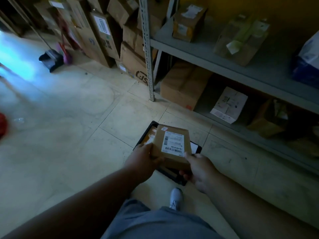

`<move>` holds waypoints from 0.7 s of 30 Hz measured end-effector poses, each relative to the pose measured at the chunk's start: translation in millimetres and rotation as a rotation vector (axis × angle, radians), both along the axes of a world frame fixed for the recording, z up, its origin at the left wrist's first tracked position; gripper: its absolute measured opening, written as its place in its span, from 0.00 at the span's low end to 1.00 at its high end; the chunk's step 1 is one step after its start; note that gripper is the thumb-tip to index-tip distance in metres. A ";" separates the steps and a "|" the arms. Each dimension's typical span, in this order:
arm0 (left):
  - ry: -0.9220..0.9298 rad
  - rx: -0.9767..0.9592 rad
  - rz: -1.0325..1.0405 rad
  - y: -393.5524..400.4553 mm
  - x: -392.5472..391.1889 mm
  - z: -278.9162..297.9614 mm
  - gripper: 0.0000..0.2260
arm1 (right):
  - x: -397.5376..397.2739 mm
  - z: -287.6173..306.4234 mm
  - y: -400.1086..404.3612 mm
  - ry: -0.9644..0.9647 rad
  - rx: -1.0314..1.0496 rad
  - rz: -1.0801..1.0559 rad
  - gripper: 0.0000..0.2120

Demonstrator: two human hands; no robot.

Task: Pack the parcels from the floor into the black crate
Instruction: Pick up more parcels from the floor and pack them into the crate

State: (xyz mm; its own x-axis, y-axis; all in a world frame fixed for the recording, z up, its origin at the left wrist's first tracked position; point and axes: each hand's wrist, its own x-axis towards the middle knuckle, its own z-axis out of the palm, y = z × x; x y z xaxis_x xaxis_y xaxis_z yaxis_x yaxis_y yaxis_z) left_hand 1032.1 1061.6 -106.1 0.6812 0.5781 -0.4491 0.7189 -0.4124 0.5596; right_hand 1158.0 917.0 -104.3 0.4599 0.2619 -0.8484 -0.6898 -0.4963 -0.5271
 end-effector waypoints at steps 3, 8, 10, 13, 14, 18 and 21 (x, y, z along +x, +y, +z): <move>-0.027 0.004 -0.060 31.9 6.7 -11.7 0.21 | 0.7 -11.1 22.0 -0.034 0.001 -0.081 0.06; -0.009 -0.009 -0.266 84.2 16.8 -42.1 0.17 | -15.7 -47.2 51.7 -0.019 -0.052 -0.271 0.06; 0.012 0.020 -0.372 101.9 19.7 -65.2 0.15 | -25.7 -74.0 66.9 0.023 -0.056 -0.342 0.07; 0.082 0.041 -0.482 116.5 23.6 -111.3 0.11 | -33.0 -124.1 86.2 0.055 -0.125 -0.419 0.06; 0.126 0.026 -0.492 118.2 27.4 -129.6 0.11 | -32.6 -143.6 90.5 0.066 -0.145 -0.436 0.07; 0.265 -0.165 -0.458 116.1 51.2 -209.6 0.17 | -22.7 -222.0 95.8 0.113 -0.213 -0.444 0.08; 0.268 -0.220 -0.445 109.3 73.8 -274.9 0.16 | -1.8 -280.7 93.1 0.128 -0.238 -0.434 0.09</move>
